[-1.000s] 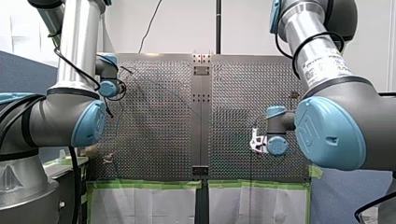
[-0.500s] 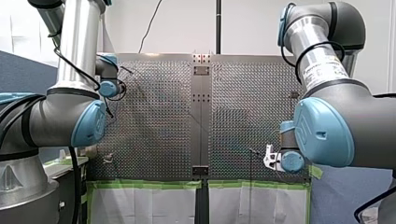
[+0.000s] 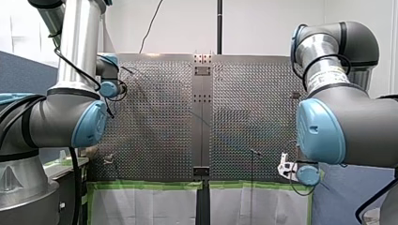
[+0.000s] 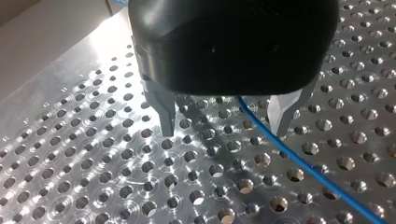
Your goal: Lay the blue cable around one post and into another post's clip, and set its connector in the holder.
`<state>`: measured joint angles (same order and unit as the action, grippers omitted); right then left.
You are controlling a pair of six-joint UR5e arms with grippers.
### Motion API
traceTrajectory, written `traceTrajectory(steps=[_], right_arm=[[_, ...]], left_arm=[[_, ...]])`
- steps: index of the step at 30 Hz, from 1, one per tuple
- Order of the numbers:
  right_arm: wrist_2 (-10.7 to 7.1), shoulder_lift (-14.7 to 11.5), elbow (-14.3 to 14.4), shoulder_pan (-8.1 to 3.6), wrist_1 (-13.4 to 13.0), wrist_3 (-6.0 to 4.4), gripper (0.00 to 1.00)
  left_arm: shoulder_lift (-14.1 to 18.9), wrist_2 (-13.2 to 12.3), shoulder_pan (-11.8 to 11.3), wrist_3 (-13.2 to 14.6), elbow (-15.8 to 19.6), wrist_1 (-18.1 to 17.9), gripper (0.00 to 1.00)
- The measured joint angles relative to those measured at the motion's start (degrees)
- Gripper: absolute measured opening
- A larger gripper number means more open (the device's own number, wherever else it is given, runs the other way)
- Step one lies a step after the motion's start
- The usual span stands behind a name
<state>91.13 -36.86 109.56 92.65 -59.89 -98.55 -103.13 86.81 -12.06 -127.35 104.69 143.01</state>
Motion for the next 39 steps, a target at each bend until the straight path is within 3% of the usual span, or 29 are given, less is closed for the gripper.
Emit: traceTrajectory(steps=[5,9,16,27,35,39], right_arm=[[-2.39,2.6,-1.8,-1.64,-2.1,-1.13,0.0],[-2.78,4.6,-3.0,-1.68,-2.7,-0.58,0.0],[-3.56,8.2,-3.4,-0.99,-3.7,1.46,0.0],[-8.51,12.7,-3.5,0.55,-4.0,6.22,0.0],[-12.58,11.8,-3.5,0.73,-3.6,5.54,0.0],[-13.51,11.7,-3.8,0.81,-3.4,5.38,0.0]], left_arm=[[0.0,0.0,0.0,0.0,0.0,0.0,0.98],[0.0,0.0,0.0,0.0,0.0,0.0,0.98],[0.0,0.0,0.0,0.0,0.0,0.0,0.98],[0.0,0.2,0.1,0.0,0.0,0.4,0.98],[-0.5,1.0,0.5,0.0,0.1,0.6,0.98],[-2.1,0.5,0.7,0.0,0.1,0.7,0.98]])
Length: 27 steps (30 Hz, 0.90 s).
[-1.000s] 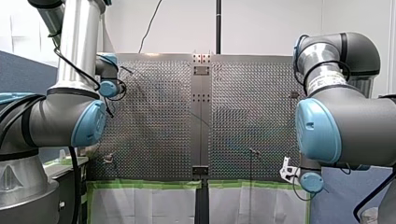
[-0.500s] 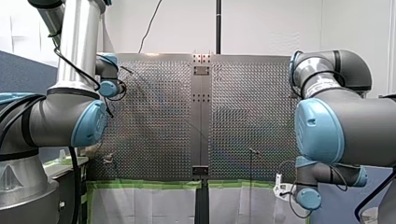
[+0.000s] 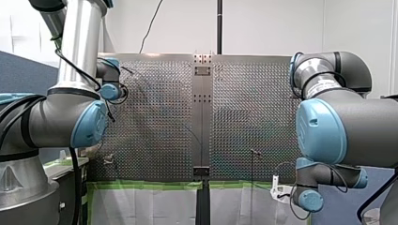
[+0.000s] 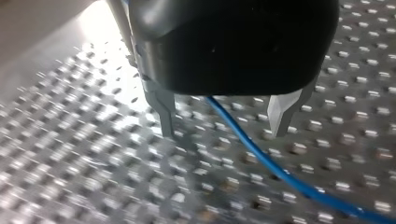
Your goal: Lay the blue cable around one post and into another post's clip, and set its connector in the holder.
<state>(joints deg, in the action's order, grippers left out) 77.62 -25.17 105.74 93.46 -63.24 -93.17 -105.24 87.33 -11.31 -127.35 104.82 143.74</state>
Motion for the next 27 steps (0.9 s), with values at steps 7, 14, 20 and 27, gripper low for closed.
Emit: traceTrajectory(steps=[7,14,20,27], right_arm=[[-0.17,0.0,-0.5,0.08,1.0,-0.02,0.0],[-0.18,0.0,-0.7,0.39,1.1,-0.04,0.0],[-0.18,0.0,-0.8,0.72,1.1,-0.08,0.0],[-0.18,0.0,-0.8,1.06,1.1,-0.09,0.0]], left_arm=[[-3.7,-0.7,0.4,-0.5,0.0,0.8,0.98],[-5.3,-0.3,0.1,-3.2,0.0,1.1,0.98],[-5.2,-0.2,-0.4,-5.5,0.1,1.9,0.98],[-3.6,2.1,-1.0,-6.3,0.1,2.4,0.98]])
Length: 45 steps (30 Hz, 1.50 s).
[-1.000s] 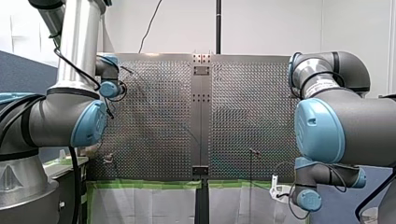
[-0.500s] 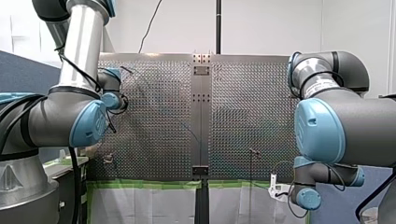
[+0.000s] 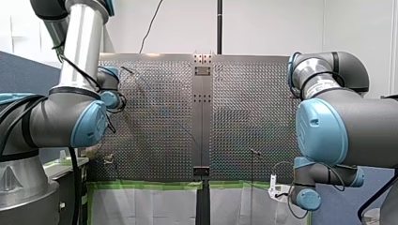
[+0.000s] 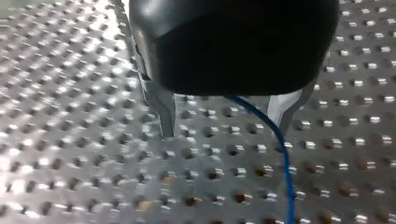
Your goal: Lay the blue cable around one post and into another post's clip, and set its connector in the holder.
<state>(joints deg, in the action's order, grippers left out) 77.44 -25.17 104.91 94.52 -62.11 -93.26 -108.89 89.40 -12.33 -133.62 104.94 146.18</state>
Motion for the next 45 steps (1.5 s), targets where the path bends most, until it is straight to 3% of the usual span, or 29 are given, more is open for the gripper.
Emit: traceTrajectory(steps=[6,19,25,37,45], right_arm=[[0.01,0.0,0.0,0.28,0.1,0.02,0.0],[0.02,0.0,-0.1,0.83,0.1,0.03,0.0],[0.08,0.0,-0.3,0.87,0.6,0.09,0.0],[0.09,0.0,-0.4,1.07,0.7,0.09,0.0],[0.13,0.0,-0.4,1.26,0.7,0.08,0.0]], left_arm=[[2.7,0.9,-0.3,-1.0,1.6,-0.9,0.98],[7.7,0.9,-0.2,-7.0,7.4,-6.9,0.98],[9.9,0.5,-0.4,-9.2,9.0,-7.8,0.98],[14.7,-3.1,-0.6,-7.8,12.7,-4.6,0.98],[18.6,-2.8,-1.7,-6.5,16.5,-2.5,0.98]])
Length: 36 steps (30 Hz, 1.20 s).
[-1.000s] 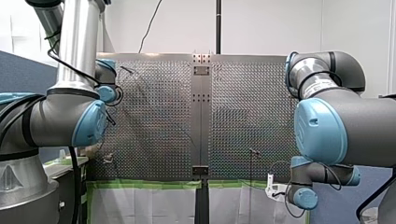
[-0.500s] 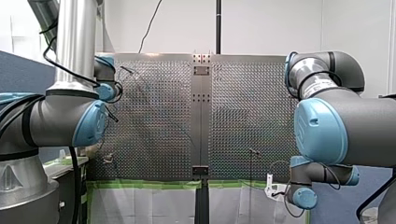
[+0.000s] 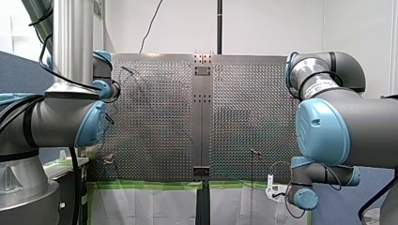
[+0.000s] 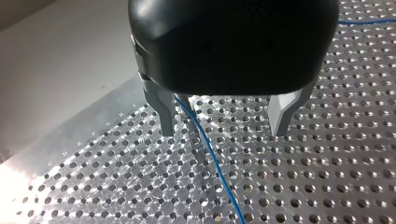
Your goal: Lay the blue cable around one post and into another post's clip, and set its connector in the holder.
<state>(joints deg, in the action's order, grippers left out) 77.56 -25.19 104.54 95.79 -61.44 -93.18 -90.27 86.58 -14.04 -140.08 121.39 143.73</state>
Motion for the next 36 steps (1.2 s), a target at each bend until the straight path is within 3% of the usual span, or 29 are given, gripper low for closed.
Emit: traceTrajectory(steps=[9,27,36], right_arm=[[0.05,0.0,-0.3,0.06,0.2,-0.05,0.0],[0.05,0.0,-0.5,0.21,0.6,-0.09,0.0],[0.05,0.1,-0.6,0.32,0.7,-0.08,0.0]], left_arm=[[4.4,1.5,-0.7,4.1,-2.5,4.2,0.98],[13.1,9.5,-1.2,12.9,-11.2,13.0,0.98],[18.3,6.1,-0.1,18.1,-16.4,18.2,0.98]])
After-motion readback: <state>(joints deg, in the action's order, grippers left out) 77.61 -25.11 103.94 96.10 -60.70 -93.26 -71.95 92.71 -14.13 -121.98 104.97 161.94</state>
